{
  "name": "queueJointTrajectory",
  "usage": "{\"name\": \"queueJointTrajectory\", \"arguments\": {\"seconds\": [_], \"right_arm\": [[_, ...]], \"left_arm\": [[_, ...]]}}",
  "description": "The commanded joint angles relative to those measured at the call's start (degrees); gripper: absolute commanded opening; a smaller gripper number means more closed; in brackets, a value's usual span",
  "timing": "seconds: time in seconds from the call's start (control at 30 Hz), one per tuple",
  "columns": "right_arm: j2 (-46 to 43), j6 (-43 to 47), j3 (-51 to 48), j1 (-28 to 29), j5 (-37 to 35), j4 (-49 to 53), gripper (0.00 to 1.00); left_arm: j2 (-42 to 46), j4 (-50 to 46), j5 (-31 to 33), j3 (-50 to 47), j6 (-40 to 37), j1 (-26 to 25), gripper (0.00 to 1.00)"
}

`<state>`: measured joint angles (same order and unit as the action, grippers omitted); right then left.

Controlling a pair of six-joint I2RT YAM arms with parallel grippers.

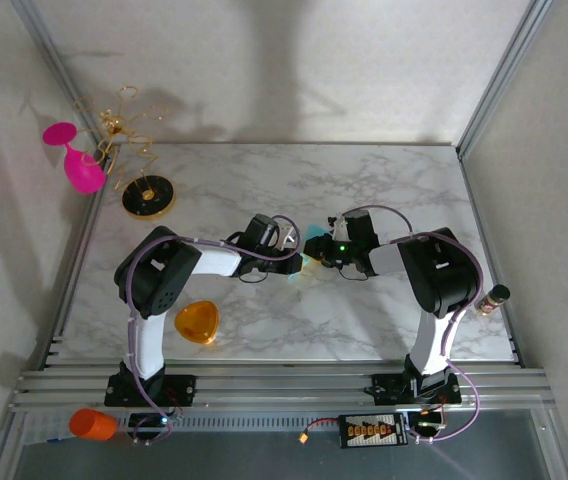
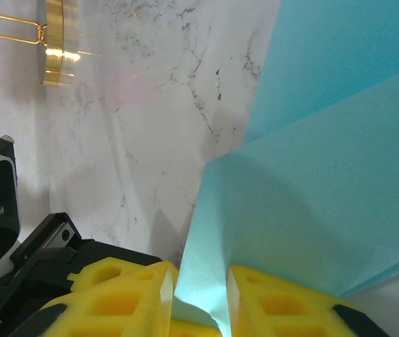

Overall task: Fold a paper plane with a square sheet of paper (pick it up from the middle)
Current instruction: Fold the wing for the fifth time at the center of the table.

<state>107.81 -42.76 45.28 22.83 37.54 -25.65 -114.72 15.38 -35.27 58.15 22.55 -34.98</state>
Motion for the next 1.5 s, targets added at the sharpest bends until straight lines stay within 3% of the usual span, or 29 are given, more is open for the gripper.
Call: {"name": "queueJointTrajectory", "arguments": {"seconds": [0.0, 0.4, 0.97, 1.47], "right_arm": [[1.01, 1.07, 1.39, 0.41, -0.82, 1.93, 0.28], [-4.34, 1.69, -1.49, 0.4, -1.06, 0.95, 0.29], [0.87, 1.81, 1.3, 0.64, -0.71, 3.47, 0.29], [3.14, 3.82, 2.79, 0.64, -5.27, 10.75, 0.28]], "left_arm": [[-4.0, -4.69, 1.68, -0.49, 0.47, 0.59, 0.08], [-4.74, -4.87, 2.03, -0.76, 0.82, 0.7, 0.05], [-4.5, -4.23, 1.78, -1.1, 1.2, 0.7, 0.06], [-1.95, -4.83, 0.55, -0.76, 4.9, 0.7, 0.14]]}}
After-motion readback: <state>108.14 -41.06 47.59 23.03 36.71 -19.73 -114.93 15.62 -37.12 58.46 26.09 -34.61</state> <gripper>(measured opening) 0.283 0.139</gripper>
